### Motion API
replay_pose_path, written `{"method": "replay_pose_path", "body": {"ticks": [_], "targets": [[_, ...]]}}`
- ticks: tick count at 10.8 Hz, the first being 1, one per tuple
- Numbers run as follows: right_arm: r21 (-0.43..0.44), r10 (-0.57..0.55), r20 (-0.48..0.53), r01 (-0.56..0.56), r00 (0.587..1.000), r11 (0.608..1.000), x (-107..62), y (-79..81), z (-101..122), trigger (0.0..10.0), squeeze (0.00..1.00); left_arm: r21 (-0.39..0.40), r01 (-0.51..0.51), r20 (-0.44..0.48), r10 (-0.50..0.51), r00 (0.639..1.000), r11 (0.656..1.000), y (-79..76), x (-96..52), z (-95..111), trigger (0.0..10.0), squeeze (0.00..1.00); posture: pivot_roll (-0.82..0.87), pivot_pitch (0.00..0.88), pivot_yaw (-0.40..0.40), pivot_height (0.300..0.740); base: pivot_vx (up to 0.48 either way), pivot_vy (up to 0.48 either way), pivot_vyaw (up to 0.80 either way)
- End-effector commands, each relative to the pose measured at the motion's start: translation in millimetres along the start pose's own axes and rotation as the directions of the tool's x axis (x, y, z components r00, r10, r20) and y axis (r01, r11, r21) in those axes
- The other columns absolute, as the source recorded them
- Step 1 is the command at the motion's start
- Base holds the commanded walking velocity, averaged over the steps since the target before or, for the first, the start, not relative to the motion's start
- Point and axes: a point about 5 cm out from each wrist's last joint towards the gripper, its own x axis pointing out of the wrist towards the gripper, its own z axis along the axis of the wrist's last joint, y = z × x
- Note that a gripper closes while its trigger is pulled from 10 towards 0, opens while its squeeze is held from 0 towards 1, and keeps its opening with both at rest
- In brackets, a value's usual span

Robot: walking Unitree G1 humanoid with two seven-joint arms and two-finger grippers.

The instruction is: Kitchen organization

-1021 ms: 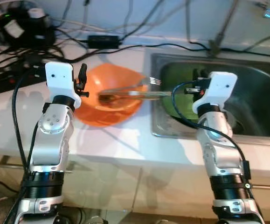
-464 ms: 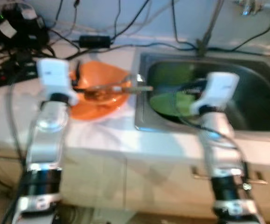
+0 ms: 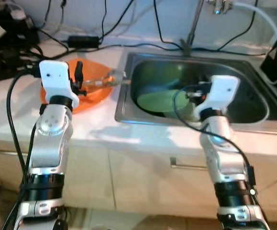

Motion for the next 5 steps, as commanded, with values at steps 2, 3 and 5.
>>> {"method": "replay_pose_path", "body": {"ticks": [2,3,5], "targets": [[0.002,0.007,-0.009,-0.007,1.0,1.0,0.4,1.6,0.2,10.0,0.0,0.009,-0.024,0.018,0.024,1.0,1.0,4.1,3.2,5.8,10.0,0.0,-0.05,0.0,-0.029,0.74,0.0,0.0,0.0],[0.008,0.012,-0.013,-0.012,1.0,1.0,0.6,3.6,-0.7,10.0,0.0,0.007,-0.025,0.016,0.025,1.0,1.0,5.0,3.2,5.5,10.0,0.0,-0.05,0.0,-0.029,0.74,0.0,0.0,0.0],[0.015,0.026,-0.022,-0.025,0.999,1.0,0.7,7.3,-2.0,10.0,0.0,0.002,0.008,-0.006,-0.008,1.0,1.0,2.4,2.2,1.1,10.0,0.0,-0.04,0.006,-0.029,0.74,0.0,0.0,0.0]]}}
